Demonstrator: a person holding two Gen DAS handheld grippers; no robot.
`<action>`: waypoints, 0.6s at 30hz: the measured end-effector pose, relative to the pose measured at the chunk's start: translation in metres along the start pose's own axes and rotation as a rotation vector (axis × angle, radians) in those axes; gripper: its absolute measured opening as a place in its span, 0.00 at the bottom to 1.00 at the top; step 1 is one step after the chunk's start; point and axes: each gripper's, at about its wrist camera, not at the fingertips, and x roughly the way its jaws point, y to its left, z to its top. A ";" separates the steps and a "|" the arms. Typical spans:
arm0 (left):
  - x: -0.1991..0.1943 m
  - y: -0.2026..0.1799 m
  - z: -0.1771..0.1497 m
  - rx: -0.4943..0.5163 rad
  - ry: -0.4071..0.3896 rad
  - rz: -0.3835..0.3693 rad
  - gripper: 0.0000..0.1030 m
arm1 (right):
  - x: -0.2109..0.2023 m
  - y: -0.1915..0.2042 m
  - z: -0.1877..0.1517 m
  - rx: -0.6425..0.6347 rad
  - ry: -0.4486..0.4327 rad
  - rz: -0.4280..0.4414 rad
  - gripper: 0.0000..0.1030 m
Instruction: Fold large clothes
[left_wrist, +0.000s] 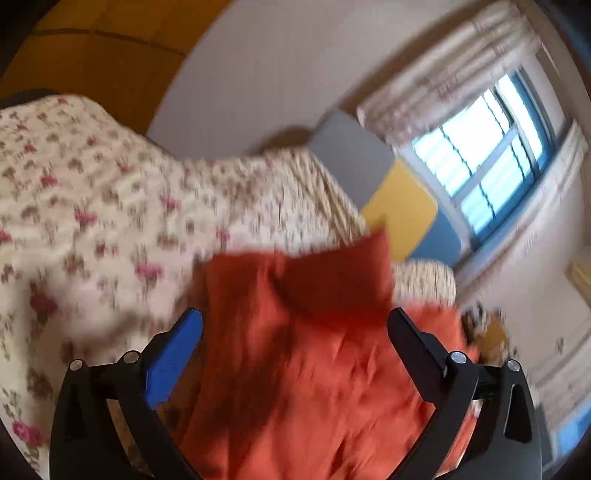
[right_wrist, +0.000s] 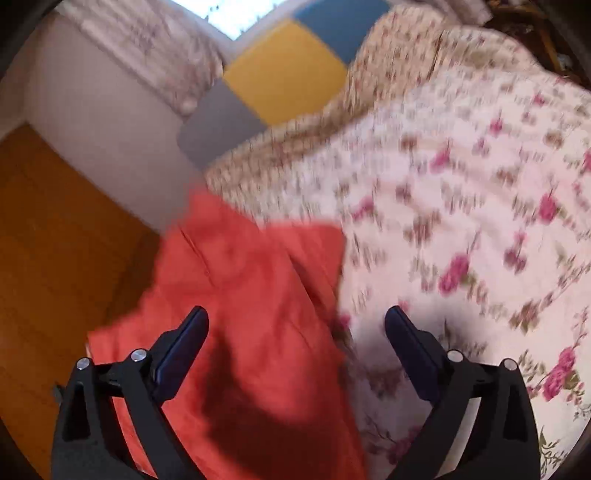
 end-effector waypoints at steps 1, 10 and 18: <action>0.006 0.003 -0.005 -0.002 0.025 -0.009 0.97 | 0.010 -0.003 -0.002 0.012 0.039 0.041 0.93; 0.056 -0.002 -0.037 0.016 0.234 0.043 0.81 | 0.036 0.004 -0.014 0.081 0.116 0.112 0.39; 0.020 -0.009 -0.064 0.045 0.286 -0.003 0.53 | 0.004 0.000 -0.038 0.105 0.140 0.144 0.30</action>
